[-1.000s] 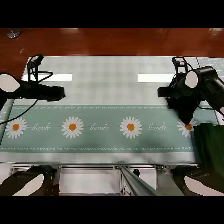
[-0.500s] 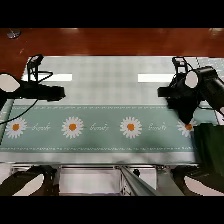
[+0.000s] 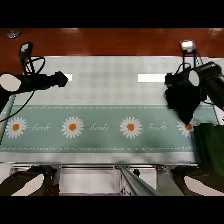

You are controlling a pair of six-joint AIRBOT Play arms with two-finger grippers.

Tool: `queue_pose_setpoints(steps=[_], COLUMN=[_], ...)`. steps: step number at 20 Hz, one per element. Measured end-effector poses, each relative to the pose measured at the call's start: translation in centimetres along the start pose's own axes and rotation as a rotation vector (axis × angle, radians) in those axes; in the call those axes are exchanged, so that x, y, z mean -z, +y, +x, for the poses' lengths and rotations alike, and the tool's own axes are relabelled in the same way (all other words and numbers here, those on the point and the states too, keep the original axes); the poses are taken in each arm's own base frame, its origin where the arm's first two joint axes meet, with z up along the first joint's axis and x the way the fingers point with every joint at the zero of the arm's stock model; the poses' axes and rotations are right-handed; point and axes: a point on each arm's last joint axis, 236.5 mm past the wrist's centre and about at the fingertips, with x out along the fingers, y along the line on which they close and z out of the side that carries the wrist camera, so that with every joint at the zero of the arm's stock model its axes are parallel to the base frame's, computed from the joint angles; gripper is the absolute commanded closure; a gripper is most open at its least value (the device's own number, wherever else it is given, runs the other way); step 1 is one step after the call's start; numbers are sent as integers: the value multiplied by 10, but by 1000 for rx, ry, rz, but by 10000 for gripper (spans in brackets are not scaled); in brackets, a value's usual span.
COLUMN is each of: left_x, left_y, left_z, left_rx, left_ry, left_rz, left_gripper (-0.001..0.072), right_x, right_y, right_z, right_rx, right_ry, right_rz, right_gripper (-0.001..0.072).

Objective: Fold the shirts.

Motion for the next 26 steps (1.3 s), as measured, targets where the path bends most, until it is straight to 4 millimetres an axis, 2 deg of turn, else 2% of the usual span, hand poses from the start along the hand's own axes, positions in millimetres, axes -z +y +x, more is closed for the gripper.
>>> queue_pose_setpoints(steps=[2,3,5,7,10,13,14,16,17,18,20,21,23,25,26], left_x=[-12,-14,-12,1,21,42,50,64,68,71,77,79,82,82,83], left_y=[3,5,6,5,5,9,10,16,23,32,51,60,71,65,57], left_z=[3,5,11,17,27,37,39,43,42,40,28,18,-6,-33,-46], left_rx=[-10,-13,-16,-12,-10,-12,-12,-20,-31,-44,-67,-77,-83,-56,-36], left_ry=[-52,-62,-53,-2,74,161,190,247,271,291,341,363,397,401,391], left_rz=[1,1,2,6,4,-6,-10,-24,-45,-72,-137,-165,-191,-186,-174], left_gripper=[6,6,6,6,6,6,6,6,6,6,9,9,9,9,9], right_x=[-23,-25,-18,-1,36,61,69,83,87,87,72,55,6,-53,-76], right_y=[-44,-69,-107,-128,-139,-130,-128,-119,-113,-104,-86,-80,-76,-78,-77], right_z=[2,8,24,49,87,115,121,128,128,126,116,107,77,26,-2], right_rx=[89,132,184,195,165,103,91,48,20,-25,-122,-165,-228,-272,-297], right_ry=[-64,-63,-34,28,178,313,360,450,485,505,505,469,331,133,47], right_rz=[56,97,164,227,302,326,324,327,322,325,332,342,360,375,373], right_gripper=[97,97,98,97,97,103,165,575,684,684,685,685,685,685,685])
